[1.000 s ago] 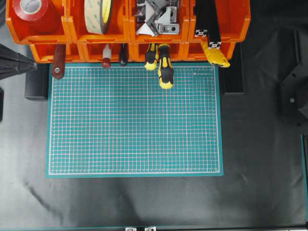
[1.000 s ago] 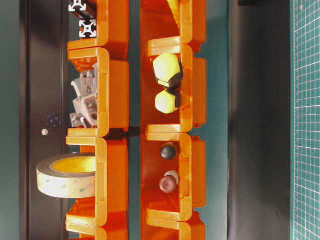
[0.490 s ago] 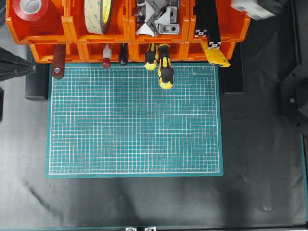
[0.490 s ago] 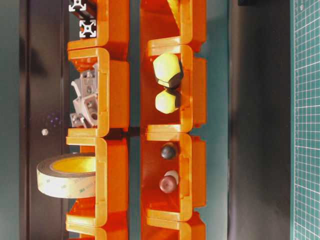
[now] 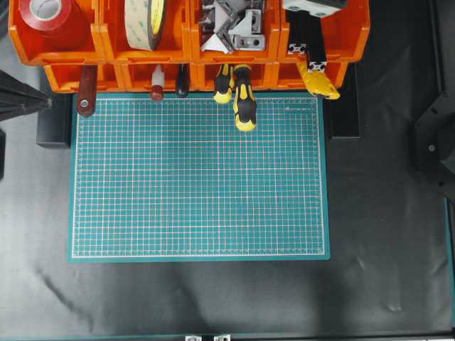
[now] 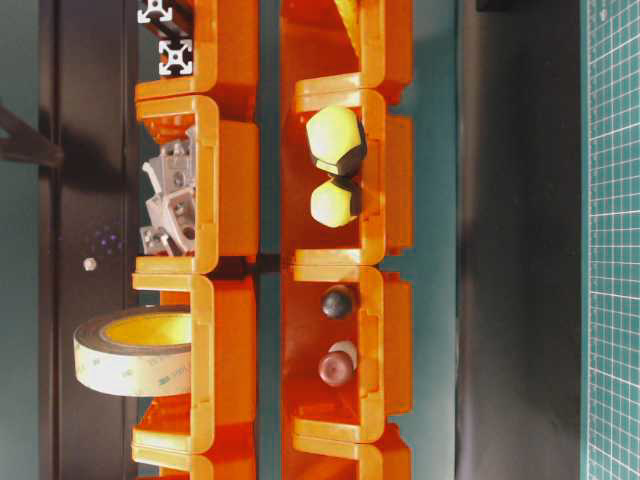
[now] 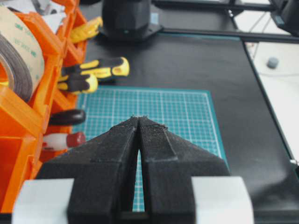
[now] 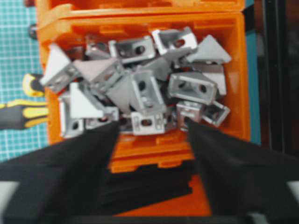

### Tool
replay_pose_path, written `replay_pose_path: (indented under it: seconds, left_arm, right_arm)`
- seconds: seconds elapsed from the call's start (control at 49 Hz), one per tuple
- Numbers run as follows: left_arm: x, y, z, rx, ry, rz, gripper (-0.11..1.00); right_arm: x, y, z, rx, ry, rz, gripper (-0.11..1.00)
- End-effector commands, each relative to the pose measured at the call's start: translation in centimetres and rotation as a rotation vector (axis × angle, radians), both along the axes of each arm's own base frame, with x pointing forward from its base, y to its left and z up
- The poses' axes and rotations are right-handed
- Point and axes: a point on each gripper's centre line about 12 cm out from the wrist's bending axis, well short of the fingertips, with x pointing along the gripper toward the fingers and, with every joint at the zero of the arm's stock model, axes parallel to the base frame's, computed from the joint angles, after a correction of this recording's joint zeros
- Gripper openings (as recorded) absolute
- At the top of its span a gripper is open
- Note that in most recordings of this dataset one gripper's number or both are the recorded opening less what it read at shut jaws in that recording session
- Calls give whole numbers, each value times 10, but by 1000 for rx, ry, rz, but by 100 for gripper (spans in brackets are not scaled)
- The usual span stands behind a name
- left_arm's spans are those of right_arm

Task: Pick corner brachets from container rack with right arm.
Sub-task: 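Lower the open right gripper into the bracket bin and close on one bracket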

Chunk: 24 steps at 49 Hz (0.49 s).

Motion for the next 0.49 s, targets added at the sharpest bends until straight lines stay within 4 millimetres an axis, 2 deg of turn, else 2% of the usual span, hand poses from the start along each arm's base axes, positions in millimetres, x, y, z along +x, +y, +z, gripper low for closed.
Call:
replay_pose_path:
  seconds: [0.0, 0.061, 0.102, 0.286, 0.469]
  left_arm:
    - [2, -1, 10, -4, -23, -2, 0]
    - [2, 0, 10, -4, -23, -1, 0]
    - [2, -1, 10, -4, -24, -2, 0]
    - [0, -1, 13, -2, -35, -2, 0]
    - [0, -1, 12, -4, -32, -2, 0]
  right_arm:
    - [4, -2, 6, -16, -35, 9, 72]
    - [12, -4, 1, -18, -41, 10, 83]
    - [15, -5, -3, -17, -37, 11, 85]
    - [25, -8, -21, 0, 19, 9, 83]
    - [26, -9, -27, 8, 47, 9, 83]
